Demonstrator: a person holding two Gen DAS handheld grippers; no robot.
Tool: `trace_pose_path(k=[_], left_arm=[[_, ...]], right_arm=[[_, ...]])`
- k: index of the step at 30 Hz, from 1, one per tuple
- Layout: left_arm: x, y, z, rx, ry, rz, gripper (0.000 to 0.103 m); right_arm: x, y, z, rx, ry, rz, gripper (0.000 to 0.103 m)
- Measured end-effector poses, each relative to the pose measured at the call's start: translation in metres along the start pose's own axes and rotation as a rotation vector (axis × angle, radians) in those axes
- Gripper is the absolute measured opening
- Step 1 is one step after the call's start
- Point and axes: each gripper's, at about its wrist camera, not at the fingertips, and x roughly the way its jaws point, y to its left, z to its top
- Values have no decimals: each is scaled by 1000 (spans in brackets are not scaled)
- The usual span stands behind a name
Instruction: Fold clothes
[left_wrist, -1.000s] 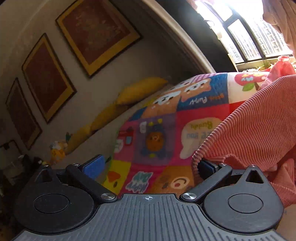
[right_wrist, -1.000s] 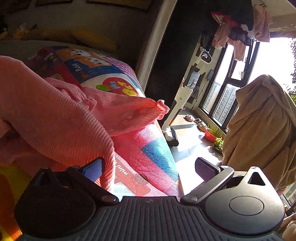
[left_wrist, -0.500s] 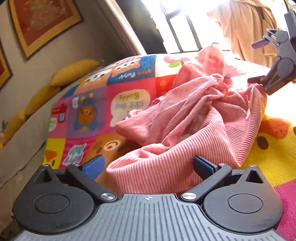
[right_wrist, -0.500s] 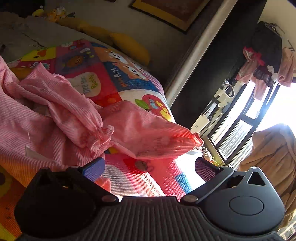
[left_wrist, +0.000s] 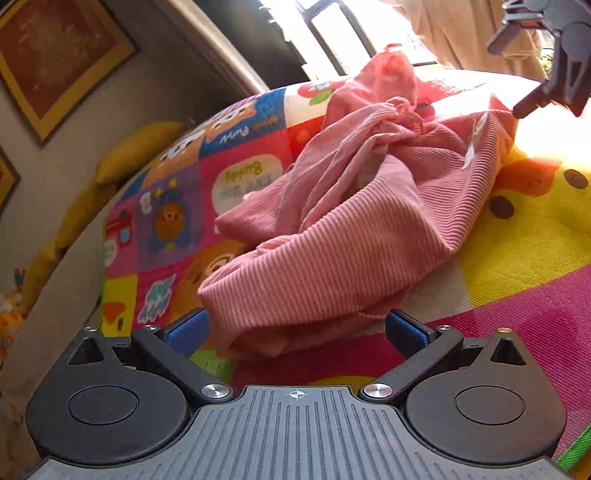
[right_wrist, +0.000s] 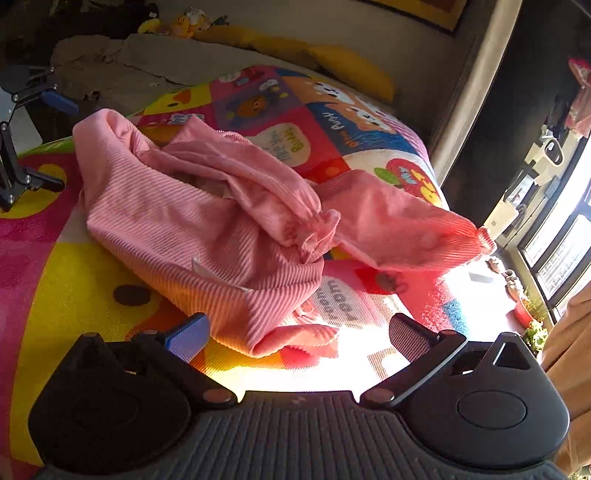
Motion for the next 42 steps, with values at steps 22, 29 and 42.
trace_pose_path(k=[22, 29, 42], left_arm=[[91, -73, 106, 343, -139, 118, 103], [80, 67, 81, -209, -116, 453, 103], [56, 147, -20, -556, 151, 459, 103]], right_arm=[[26, -97, 39, 693, -128, 128, 103], [40, -94, 17, 652, -75, 45, 103], [69, -51, 51, 402, -29, -15, 103]])
